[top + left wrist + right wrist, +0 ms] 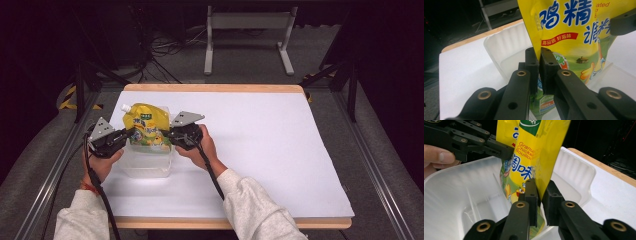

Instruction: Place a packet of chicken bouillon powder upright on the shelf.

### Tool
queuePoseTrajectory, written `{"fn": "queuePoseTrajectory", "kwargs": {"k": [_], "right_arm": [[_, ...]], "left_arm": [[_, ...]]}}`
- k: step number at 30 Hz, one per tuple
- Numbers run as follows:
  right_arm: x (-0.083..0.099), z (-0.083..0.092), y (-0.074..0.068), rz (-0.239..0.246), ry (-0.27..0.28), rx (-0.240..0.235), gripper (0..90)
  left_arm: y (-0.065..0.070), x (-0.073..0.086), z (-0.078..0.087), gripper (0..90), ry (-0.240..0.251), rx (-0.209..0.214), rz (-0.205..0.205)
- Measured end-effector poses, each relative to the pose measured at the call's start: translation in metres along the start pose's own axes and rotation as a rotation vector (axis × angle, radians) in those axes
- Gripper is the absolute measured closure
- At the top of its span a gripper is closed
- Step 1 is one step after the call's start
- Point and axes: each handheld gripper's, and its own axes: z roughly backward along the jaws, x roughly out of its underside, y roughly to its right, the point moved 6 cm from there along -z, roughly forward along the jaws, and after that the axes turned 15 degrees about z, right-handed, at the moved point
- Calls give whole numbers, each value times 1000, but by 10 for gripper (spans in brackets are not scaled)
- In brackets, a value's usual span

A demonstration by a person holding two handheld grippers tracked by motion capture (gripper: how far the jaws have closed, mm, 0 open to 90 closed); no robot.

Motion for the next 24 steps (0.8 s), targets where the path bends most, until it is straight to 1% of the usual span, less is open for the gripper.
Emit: {"fn": "queuePoseTrajectory", "kwargs": {"k": [2,4,5,7,10,11,13,15,16,17,21,23,24], "right_arm": [[0,2,0,1,1,-1,825],[1,5,1,0,4,0,819],[1,7,1,-2,7,-1,814],[1,10,3,-6,9,-1,806],[1,14,3,1,10,-1,802],[1,16,3,4,11,4,801],[0,17,3,4,10,4,799],[0,20,4,11,10,9,789],[0,22,5,10,9,9,784],[0,23,5,10,11,12,777],[-1,33,8,2,39,24,749],[-1,38,12,-2,46,33,746],[-2,40,13,-5,49,38,747]], "left_arm": [[0,0,0,846,-1,-5,-3],[1,0,1,838,3,-20,-13],[1,0,2,831,6,-33,-21],[2,-1,4,816,10,-46,-24],[3,-3,9,800,31,-40,-3],[3,-4,12,791,41,-33,0],[3,-5,14,791,46,-34,-4],[5,-6,18,774,56,-33,6],[6,-6,19,767,60,-35,12],[7,-5,21,754,65,-39,8],[11,-2,25,725,78,-52,17],[12,-2,27,703,79,-51,31],[12,-2,28,690,86,-49,47]]}}
